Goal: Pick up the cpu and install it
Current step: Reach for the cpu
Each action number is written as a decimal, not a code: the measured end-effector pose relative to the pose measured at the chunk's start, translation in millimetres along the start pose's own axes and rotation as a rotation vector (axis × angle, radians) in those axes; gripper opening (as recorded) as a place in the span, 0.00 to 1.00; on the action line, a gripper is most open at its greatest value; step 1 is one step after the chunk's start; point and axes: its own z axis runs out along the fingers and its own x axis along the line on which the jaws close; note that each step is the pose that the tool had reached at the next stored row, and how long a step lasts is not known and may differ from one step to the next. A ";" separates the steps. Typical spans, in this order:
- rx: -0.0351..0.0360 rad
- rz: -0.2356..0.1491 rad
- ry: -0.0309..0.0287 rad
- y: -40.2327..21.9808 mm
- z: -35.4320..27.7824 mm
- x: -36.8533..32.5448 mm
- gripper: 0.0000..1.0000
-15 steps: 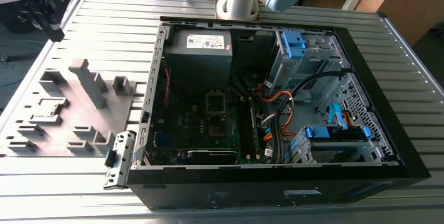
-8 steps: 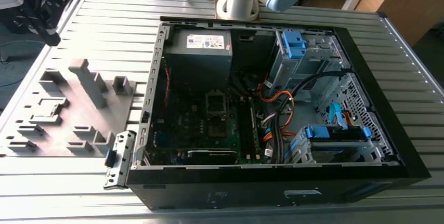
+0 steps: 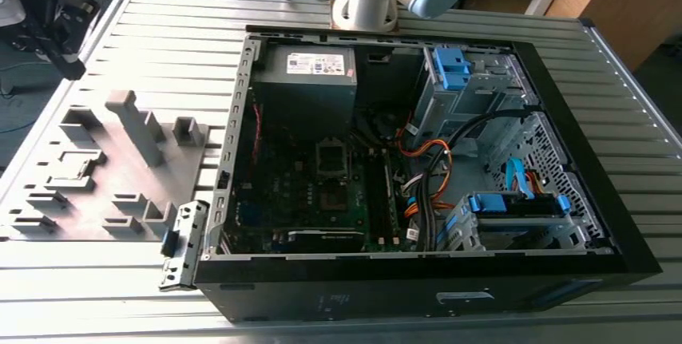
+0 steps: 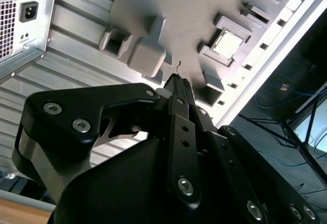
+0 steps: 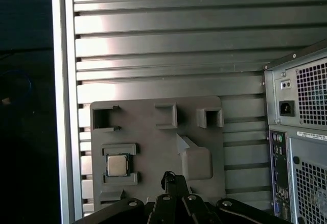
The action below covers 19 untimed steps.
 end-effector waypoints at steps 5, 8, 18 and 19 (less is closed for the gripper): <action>0.0002 0.000 0.0020 -2.4 5.4 3.4 0.11; 0.0002 0.000 0.0029 -4.0 7.9 5.9 0.11; 0.0003 0.000 0.0037 -10.2 11.7 9.9 0.11; 0.0003 0.000 0.0038 -10.3 11.6 9.9 0.11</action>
